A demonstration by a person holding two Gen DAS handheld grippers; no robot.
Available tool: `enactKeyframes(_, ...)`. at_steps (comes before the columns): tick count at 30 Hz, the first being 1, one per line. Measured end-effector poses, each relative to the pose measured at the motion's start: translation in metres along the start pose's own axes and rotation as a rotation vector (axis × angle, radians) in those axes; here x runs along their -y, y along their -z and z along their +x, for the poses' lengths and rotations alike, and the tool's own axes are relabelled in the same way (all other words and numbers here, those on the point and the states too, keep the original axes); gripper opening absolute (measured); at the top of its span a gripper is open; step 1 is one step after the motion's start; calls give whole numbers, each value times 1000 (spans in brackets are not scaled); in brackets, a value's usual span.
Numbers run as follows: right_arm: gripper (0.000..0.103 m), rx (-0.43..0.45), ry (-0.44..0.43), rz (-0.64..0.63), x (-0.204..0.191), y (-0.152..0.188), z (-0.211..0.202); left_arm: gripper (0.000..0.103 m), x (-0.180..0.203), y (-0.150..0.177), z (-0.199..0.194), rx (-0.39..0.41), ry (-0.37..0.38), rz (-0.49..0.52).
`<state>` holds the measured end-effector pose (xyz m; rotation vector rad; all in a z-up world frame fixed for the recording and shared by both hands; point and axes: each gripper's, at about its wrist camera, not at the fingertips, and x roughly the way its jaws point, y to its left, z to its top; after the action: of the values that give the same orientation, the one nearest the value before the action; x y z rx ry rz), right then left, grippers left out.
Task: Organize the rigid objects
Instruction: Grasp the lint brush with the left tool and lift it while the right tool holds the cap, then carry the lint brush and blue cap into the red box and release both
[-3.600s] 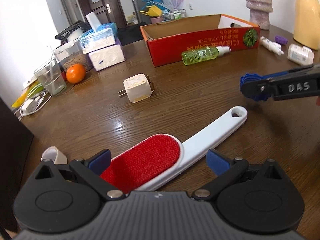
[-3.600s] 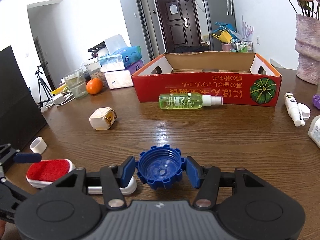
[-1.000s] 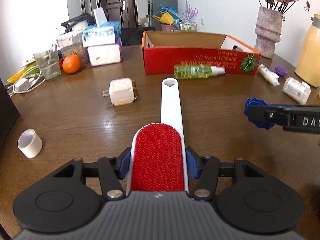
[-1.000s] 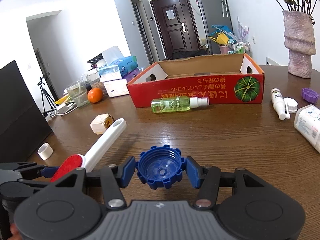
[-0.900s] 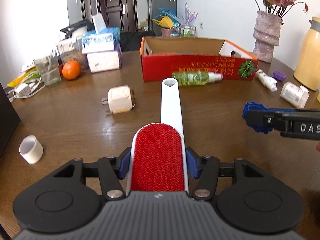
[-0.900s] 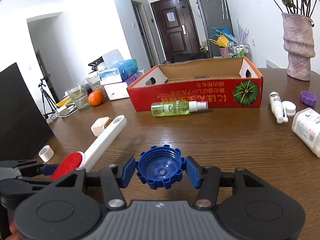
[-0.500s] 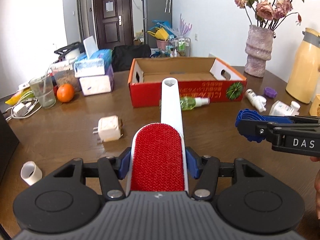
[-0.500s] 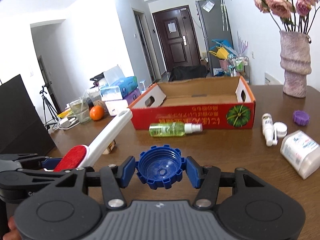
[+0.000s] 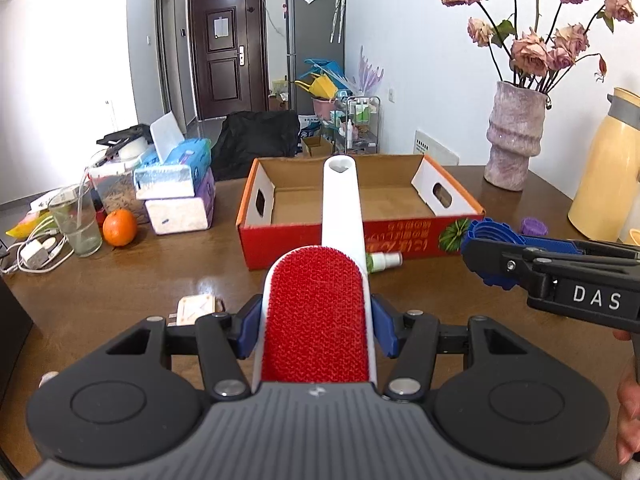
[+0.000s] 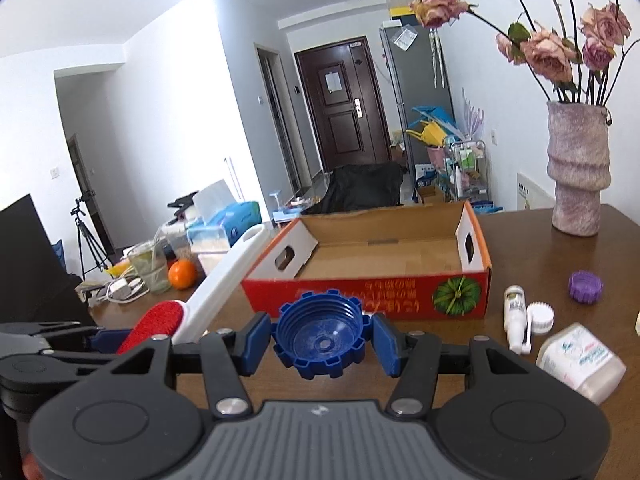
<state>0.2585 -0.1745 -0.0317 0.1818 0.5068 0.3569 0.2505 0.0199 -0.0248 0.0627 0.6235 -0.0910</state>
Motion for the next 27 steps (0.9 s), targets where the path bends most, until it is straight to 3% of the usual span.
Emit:
enactKeyframes(11, 54, 33, -1, 18, 12, -29, 15, 57, 11, -30, 17, 6, -17, -27)
enactKeyframes(27, 54, 23, 71, 31, 34, -67, 62, 57, 16, -75, 64, -14, -78, -49)
